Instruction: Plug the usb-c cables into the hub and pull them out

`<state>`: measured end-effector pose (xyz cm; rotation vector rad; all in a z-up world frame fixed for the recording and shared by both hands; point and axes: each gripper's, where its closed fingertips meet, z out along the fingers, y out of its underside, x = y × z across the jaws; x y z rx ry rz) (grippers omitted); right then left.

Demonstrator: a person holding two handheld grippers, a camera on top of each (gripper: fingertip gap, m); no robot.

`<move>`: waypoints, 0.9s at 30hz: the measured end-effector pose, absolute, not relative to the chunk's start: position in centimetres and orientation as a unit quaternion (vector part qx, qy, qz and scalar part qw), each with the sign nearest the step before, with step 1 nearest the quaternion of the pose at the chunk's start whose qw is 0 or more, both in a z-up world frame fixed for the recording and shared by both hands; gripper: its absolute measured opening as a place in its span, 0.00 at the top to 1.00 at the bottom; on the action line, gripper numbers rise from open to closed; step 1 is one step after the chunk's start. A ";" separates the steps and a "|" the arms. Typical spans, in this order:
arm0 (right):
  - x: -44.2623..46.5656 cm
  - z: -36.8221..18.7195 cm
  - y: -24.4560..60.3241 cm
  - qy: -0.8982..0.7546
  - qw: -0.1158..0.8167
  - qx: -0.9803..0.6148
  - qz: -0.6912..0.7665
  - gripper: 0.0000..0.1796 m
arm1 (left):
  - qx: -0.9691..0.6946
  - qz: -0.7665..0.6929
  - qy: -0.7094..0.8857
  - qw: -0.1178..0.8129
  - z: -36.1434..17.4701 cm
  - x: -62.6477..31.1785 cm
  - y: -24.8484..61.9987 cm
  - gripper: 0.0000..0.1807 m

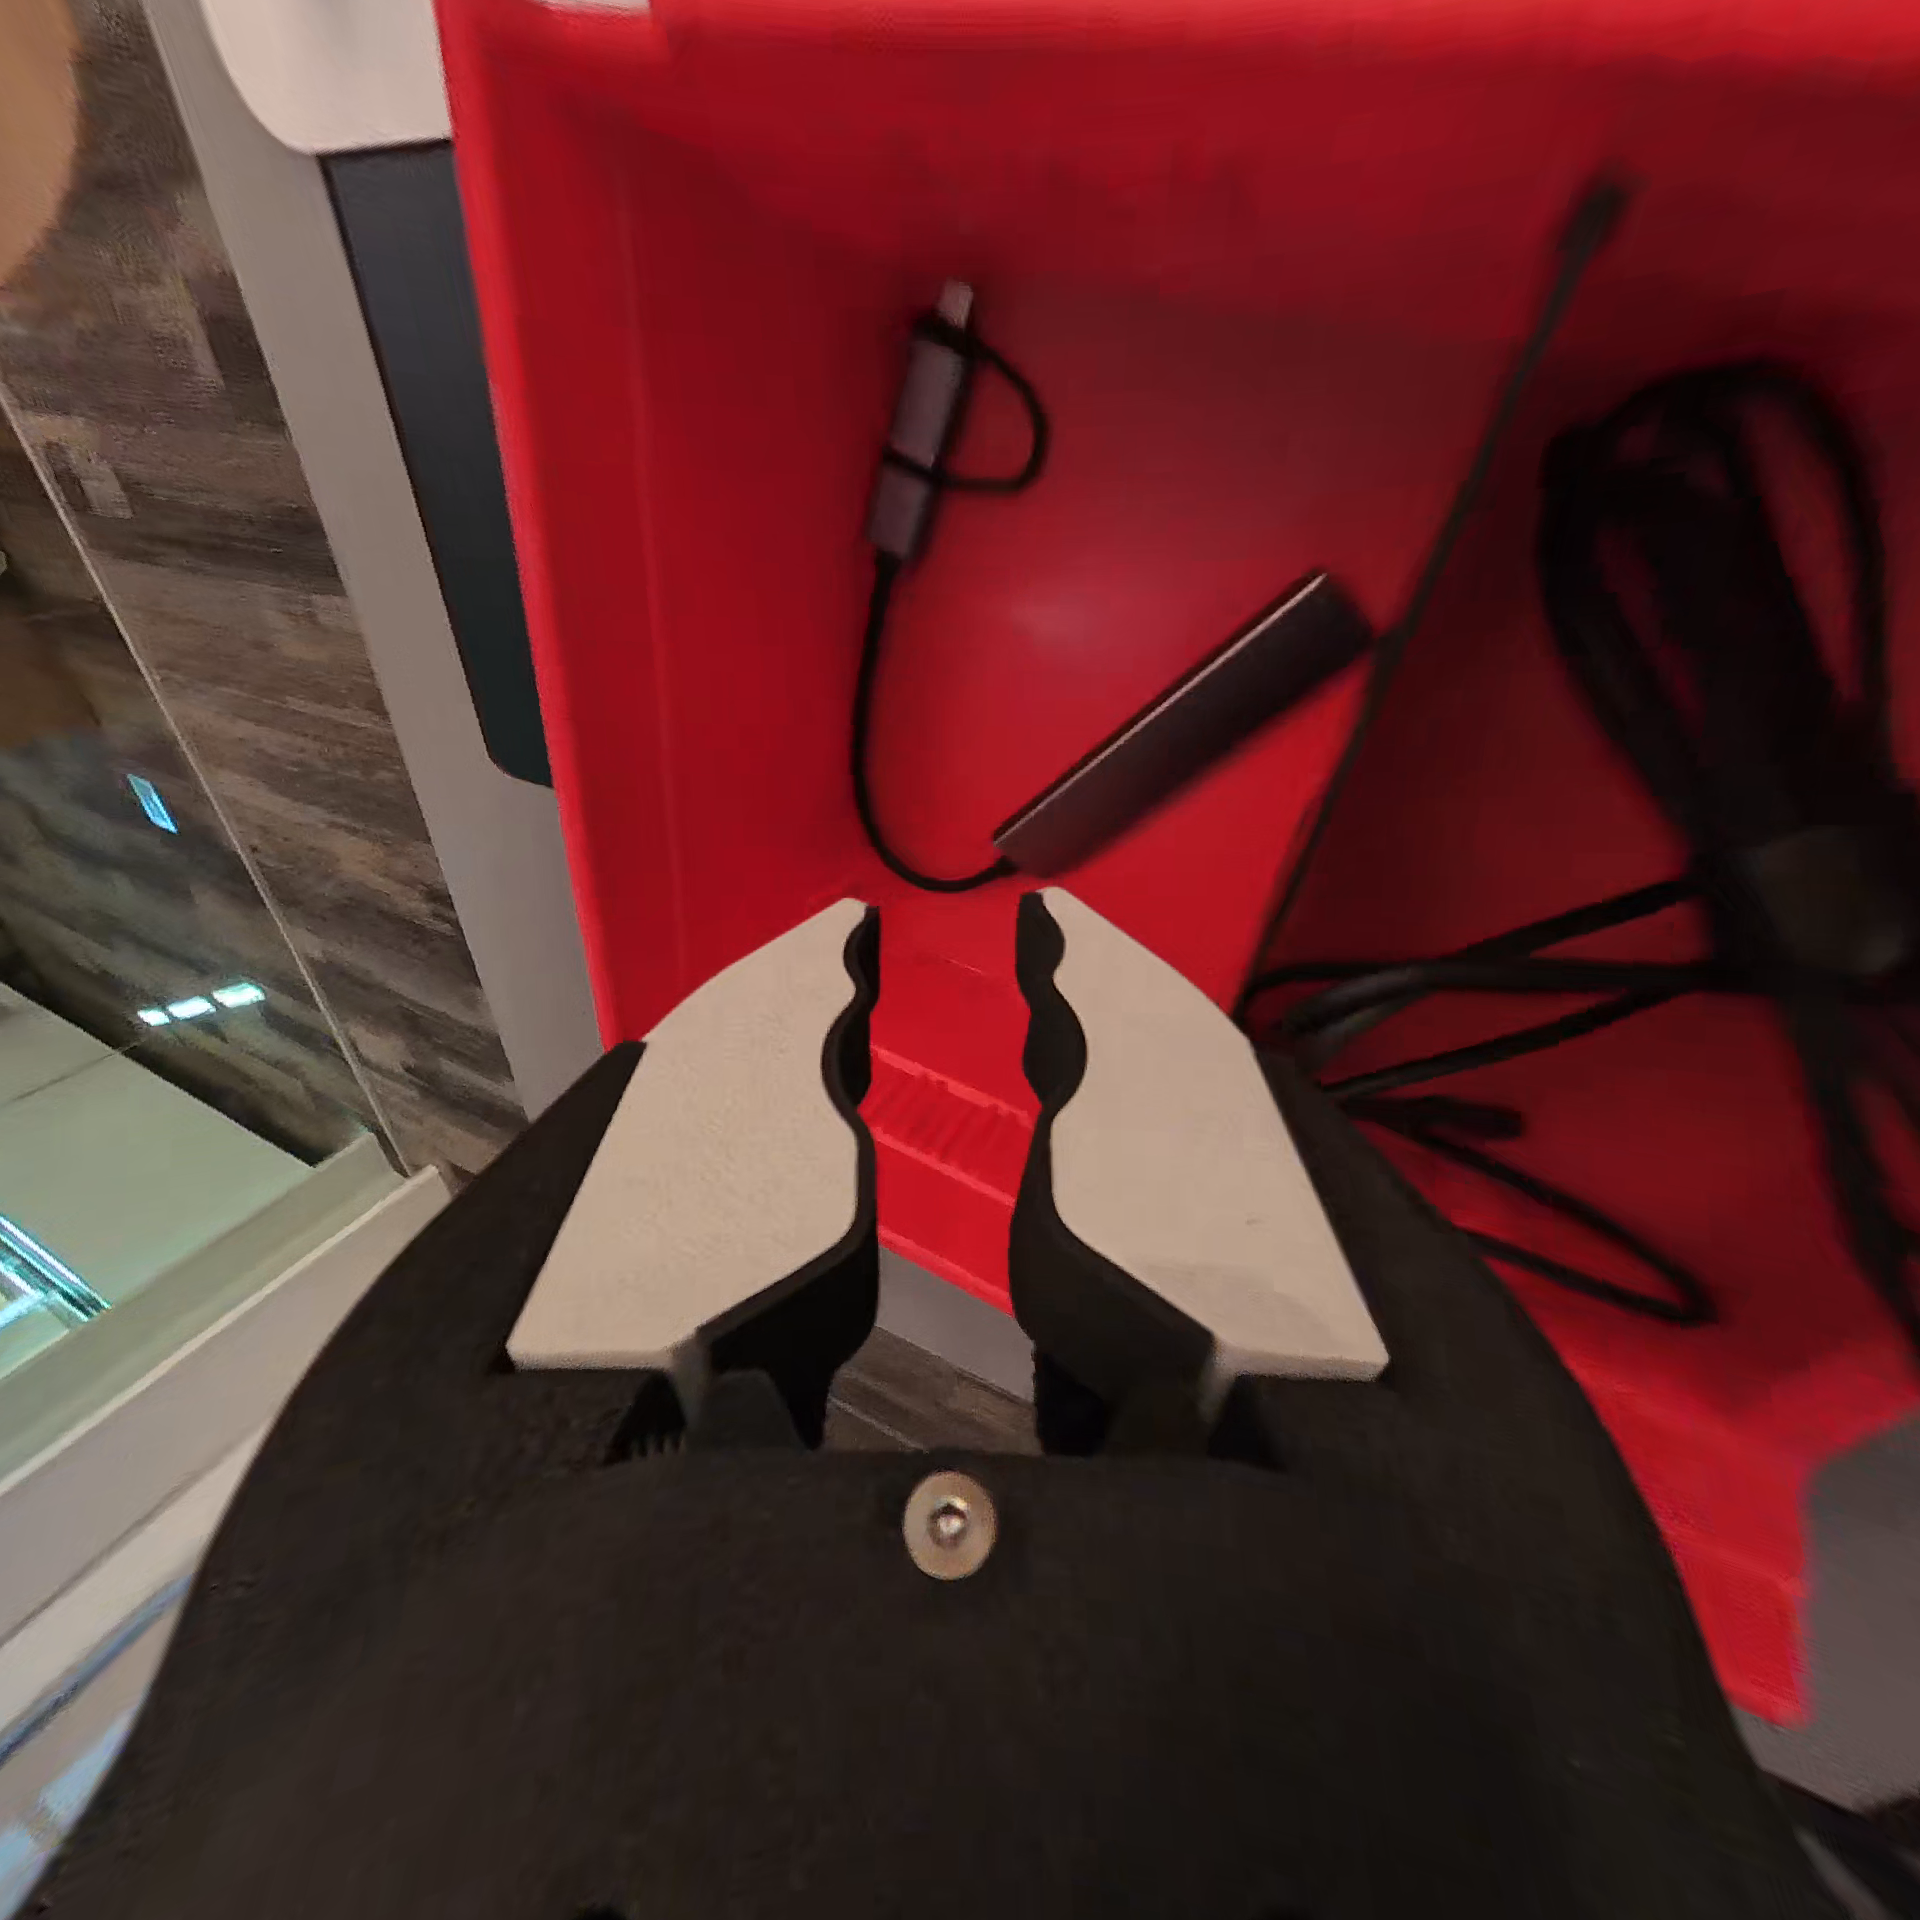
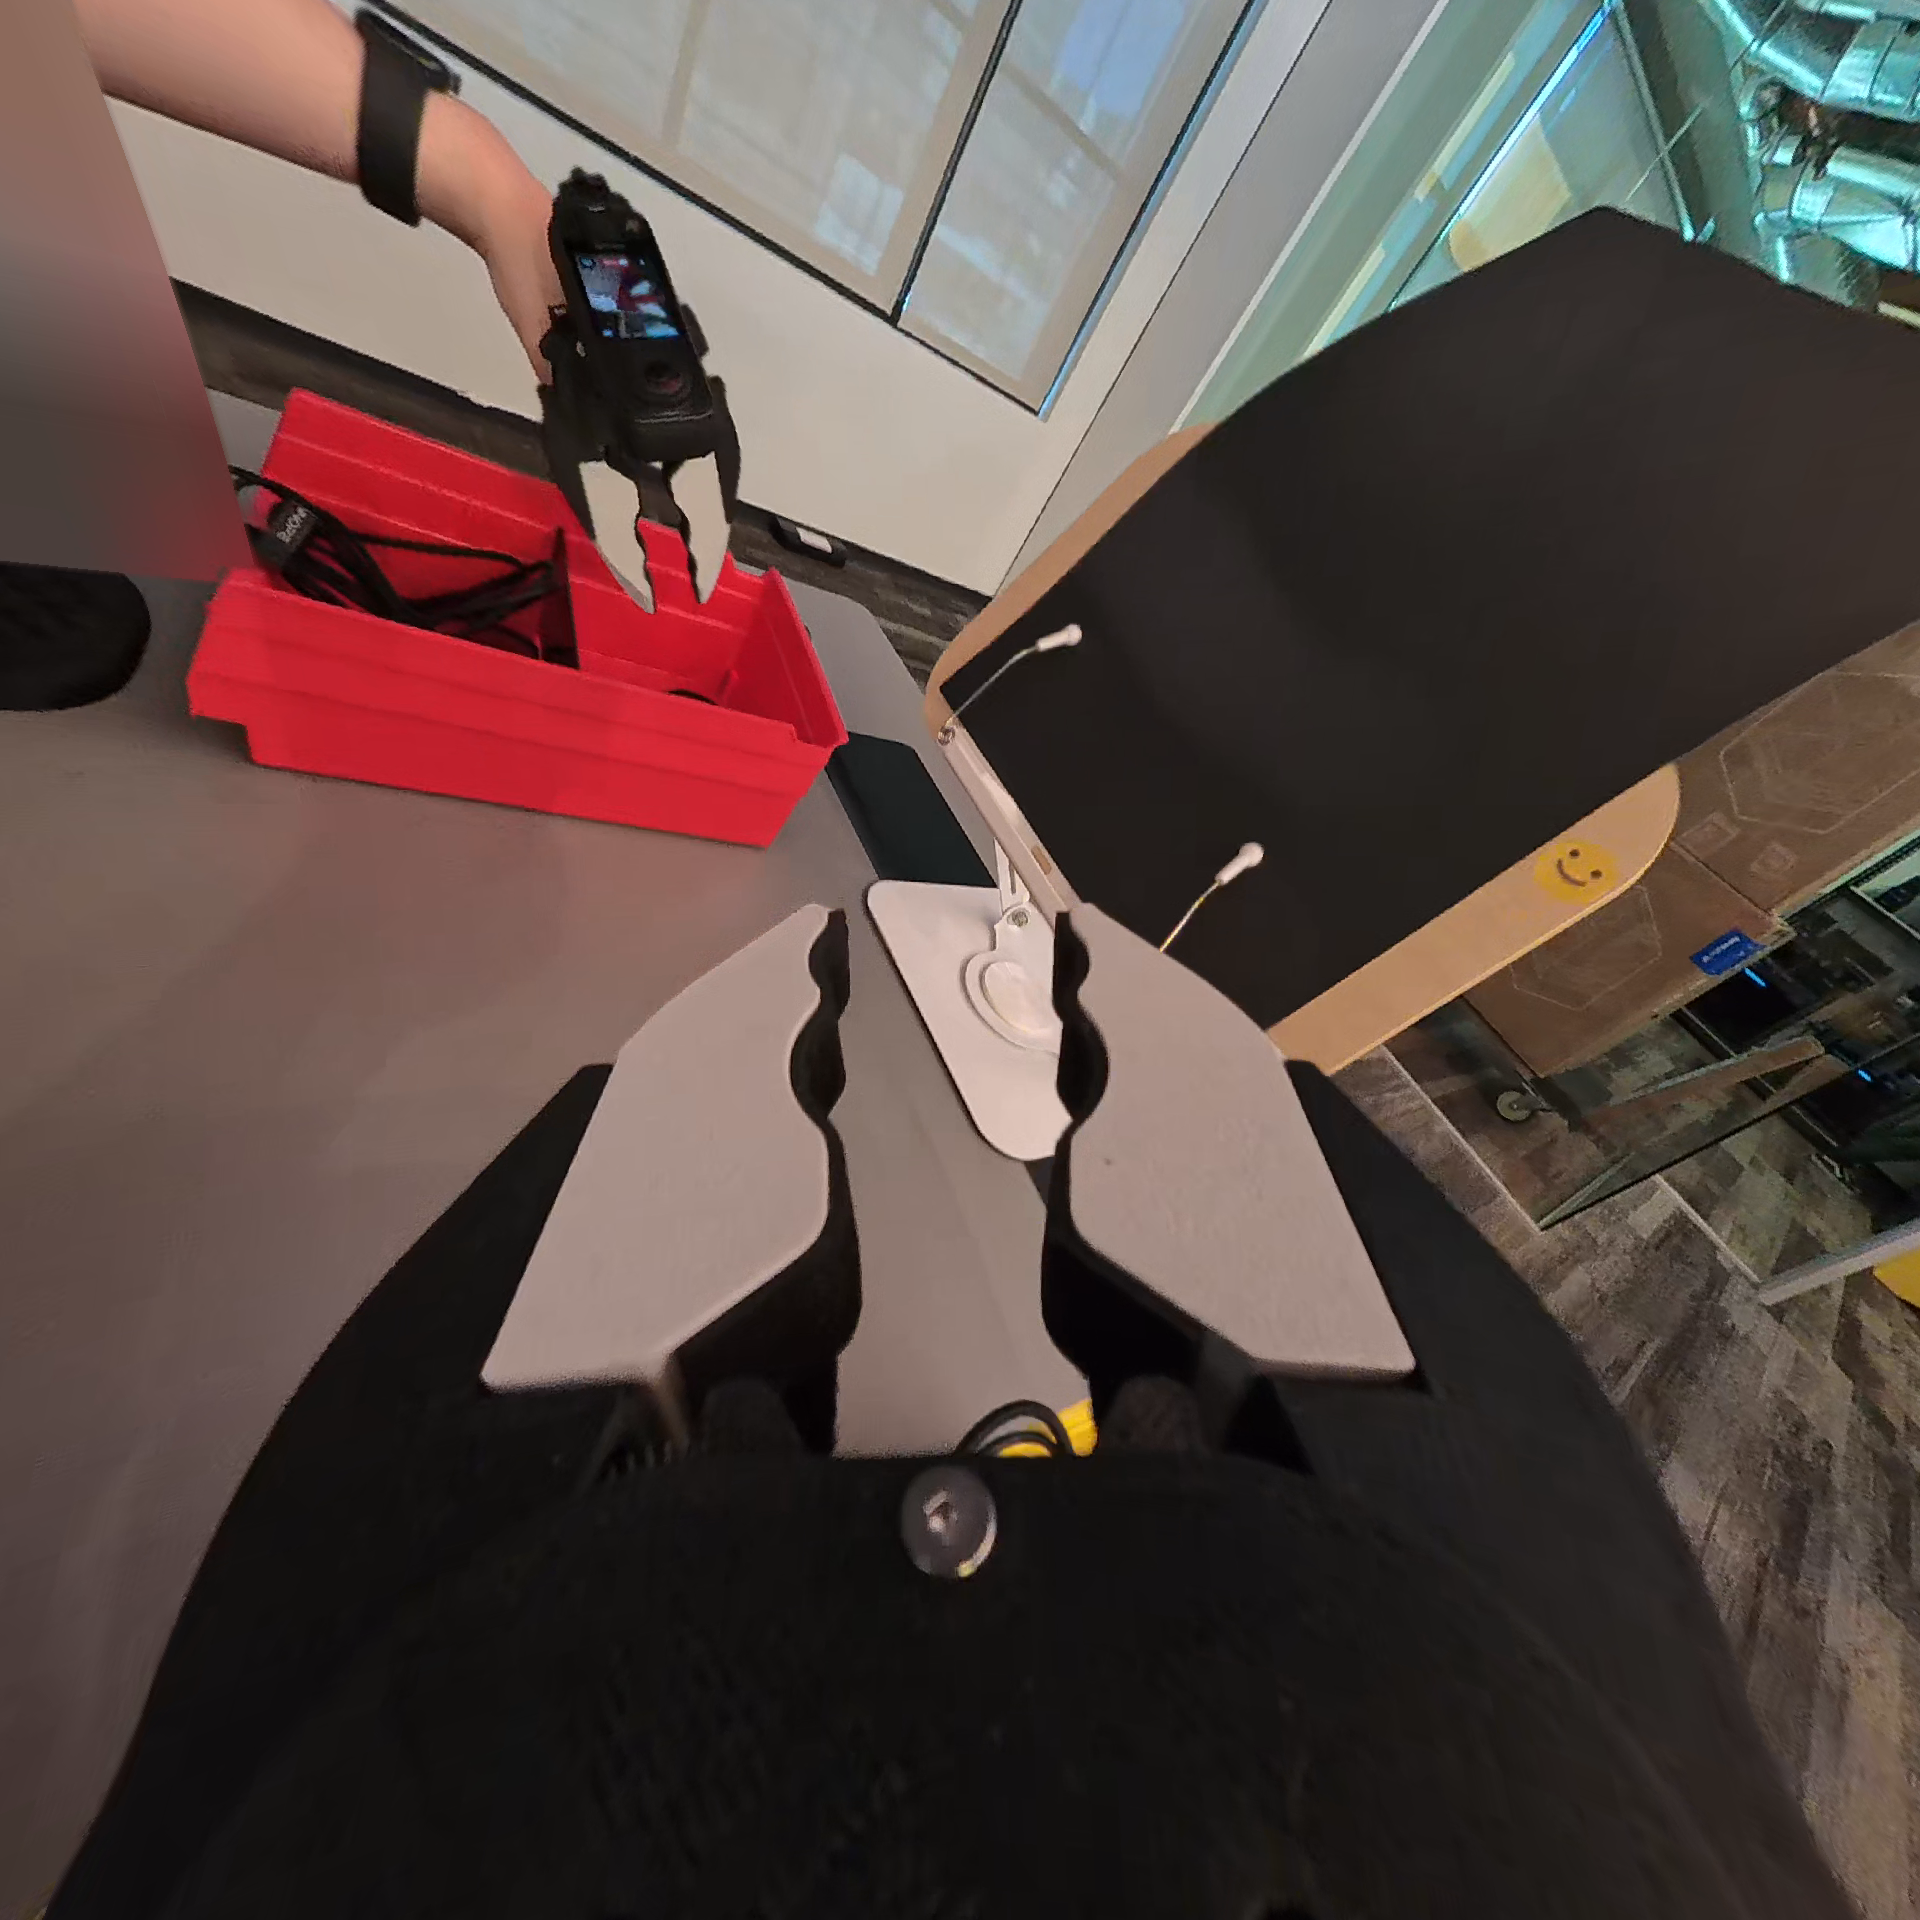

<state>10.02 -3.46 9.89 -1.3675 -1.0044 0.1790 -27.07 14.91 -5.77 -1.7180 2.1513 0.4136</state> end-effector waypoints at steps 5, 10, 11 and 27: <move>10.2 8.1 -2.5 -0.446 0.632 -0.627 0.091 0.78 | -0.558 0.139 0.808 0.127 -8.9 -29.0 16.4 0.85; 9.6 6.7 -2.0 -0.452 0.610 -0.641 0.113 0.78 | -0.493 0.119 0.859 0.068 -11.7 -29.1 15.7 0.82; 9.4 6.3 -1.9 -0.454 0.604 -0.644 0.117 0.78 | -0.487 0.114 0.864 0.061 -12.1 -29.0 15.6 0.82; 8.0 4.0 -1.7 -0.480 0.562 -0.654 0.164 0.80 | -0.491 0.109 0.864 -0.009 -14.9 -29.0 15.7 0.87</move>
